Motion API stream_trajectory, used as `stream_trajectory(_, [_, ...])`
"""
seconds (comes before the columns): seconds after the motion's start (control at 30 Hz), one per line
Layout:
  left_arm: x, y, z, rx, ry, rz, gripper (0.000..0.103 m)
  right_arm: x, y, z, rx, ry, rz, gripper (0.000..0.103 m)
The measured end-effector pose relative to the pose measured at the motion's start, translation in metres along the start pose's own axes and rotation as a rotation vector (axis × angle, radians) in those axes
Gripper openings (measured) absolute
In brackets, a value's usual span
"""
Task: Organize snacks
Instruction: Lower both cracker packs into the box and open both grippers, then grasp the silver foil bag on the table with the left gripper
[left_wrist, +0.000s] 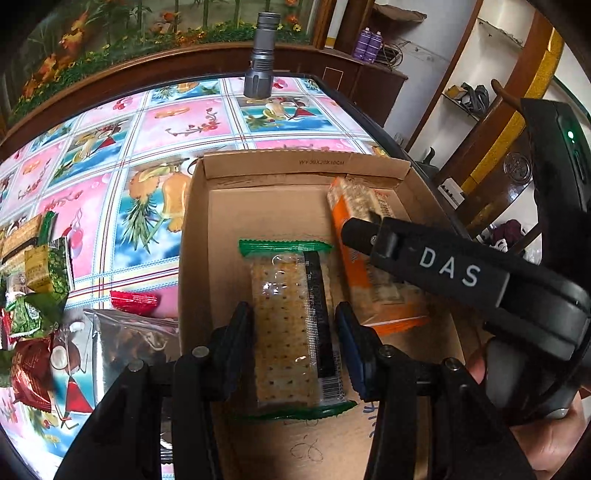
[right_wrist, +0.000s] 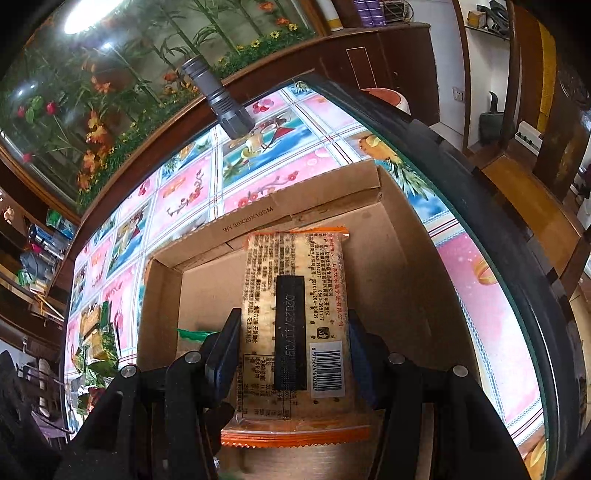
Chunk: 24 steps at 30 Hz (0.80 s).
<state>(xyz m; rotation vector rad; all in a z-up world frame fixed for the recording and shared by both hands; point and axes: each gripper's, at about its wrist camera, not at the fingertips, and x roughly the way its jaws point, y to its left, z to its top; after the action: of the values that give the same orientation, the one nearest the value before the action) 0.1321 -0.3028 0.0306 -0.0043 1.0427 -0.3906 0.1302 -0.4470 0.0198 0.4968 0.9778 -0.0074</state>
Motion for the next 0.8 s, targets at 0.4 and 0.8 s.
stream_trajectory(0.4, [-0.047,0.014,-0.021,0.000,-0.113,-0.027,0.054,-0.043,0.021,-0.004,-0.075,-0.192,0.065,0.059])
stream_trajectory(0.8, [-0.123,0.102,-0.072,-0.031,-0.229,0.045,0.058,-0.065,0.072,-0.029,-0.217,-0.309,0.263,0.059])
